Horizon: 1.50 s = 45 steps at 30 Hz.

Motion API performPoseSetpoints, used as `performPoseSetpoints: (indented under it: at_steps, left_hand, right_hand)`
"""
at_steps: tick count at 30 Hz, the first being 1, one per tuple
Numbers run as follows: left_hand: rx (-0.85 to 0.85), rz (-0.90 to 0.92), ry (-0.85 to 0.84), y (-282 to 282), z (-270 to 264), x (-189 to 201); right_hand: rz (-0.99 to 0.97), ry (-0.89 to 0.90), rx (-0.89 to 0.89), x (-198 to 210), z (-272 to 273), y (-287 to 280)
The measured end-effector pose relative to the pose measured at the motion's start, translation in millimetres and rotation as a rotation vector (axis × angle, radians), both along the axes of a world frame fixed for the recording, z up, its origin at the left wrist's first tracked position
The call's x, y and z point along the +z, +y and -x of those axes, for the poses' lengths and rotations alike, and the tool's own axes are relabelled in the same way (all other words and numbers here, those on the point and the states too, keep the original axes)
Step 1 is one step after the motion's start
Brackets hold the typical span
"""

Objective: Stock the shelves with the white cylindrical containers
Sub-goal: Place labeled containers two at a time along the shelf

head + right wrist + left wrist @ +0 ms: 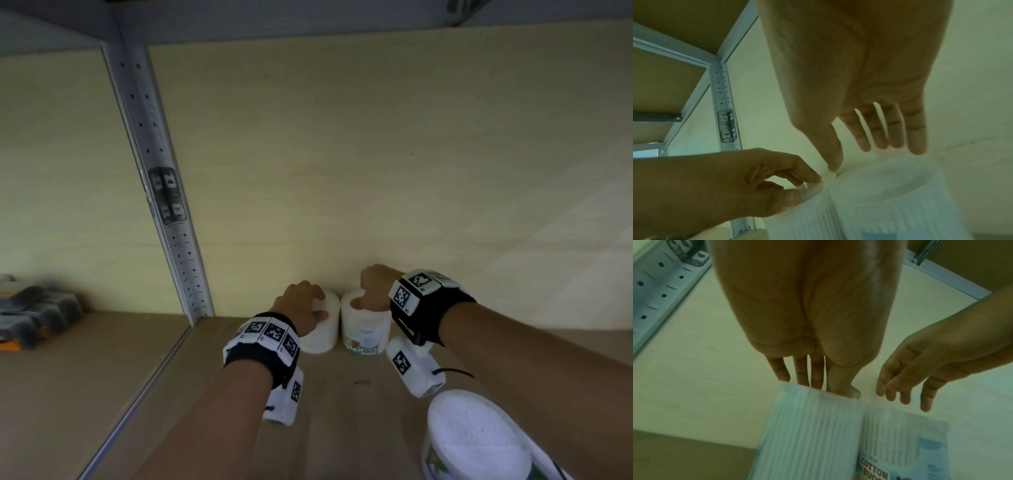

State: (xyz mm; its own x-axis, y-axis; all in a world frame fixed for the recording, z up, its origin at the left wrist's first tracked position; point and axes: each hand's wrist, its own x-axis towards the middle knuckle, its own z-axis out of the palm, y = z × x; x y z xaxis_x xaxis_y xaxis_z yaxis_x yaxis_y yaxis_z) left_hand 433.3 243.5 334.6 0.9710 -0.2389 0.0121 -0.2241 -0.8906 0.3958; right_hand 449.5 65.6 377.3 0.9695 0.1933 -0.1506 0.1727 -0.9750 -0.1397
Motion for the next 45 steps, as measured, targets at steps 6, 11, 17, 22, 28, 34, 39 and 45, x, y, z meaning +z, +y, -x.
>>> performPoseSetpoints:
  at_steps: [6, 11, 17, 22, 28, 34, 39, 45]
  left_hand:
    - [-0.014, -0.019, 0.008, 0.4, -0.9, -0.2]
    - [-0.007, -0.015, 0.003, 0.4, 0.2, -0.5]
    - [-0.012, -0.002, -0.002, 0.5, 0.7, -0.5]
    - [-0.007, 0.007, -0.005, 0.2, 1.7, -0.6]
    - [-0.012, 0.003, 0.000, 0.0, 2.4, 0.7]
    - [-0.016, -0.002, -0.008, 0.3, 3.3, 0.5]
    - [-0.015, -0.001, -0.002, 0.0, 3.4, 1.2]
    - [-0.015, -0.024, 0.006, -0.2, 3.0, 1.1]
  right_hand:
    - [0.200, -0.029, 0.028, -20.8, -3.4, 3.4]
    - [0.157, 0.058, 0.057, -21.1, -10.3, -2.7]
    - [0.109, 0.071, 0.085, -21.6, -14.8, -12.2]
    - [0.010, 0.078, 0.076, -13.5, -11.1, -11.9]
    - [0.111, 0.055, 0.059, -19.0, -14.7, -11.1]
    - [0.164, 0.011, 0.097, -27.5, -22.6, -8.4]
    - [0.145, 0.038, 0.044, -30.9, -29.8, -11.4]
    - [0.071, 0.130, 0.043, -36.5, -38.9, -22.6]
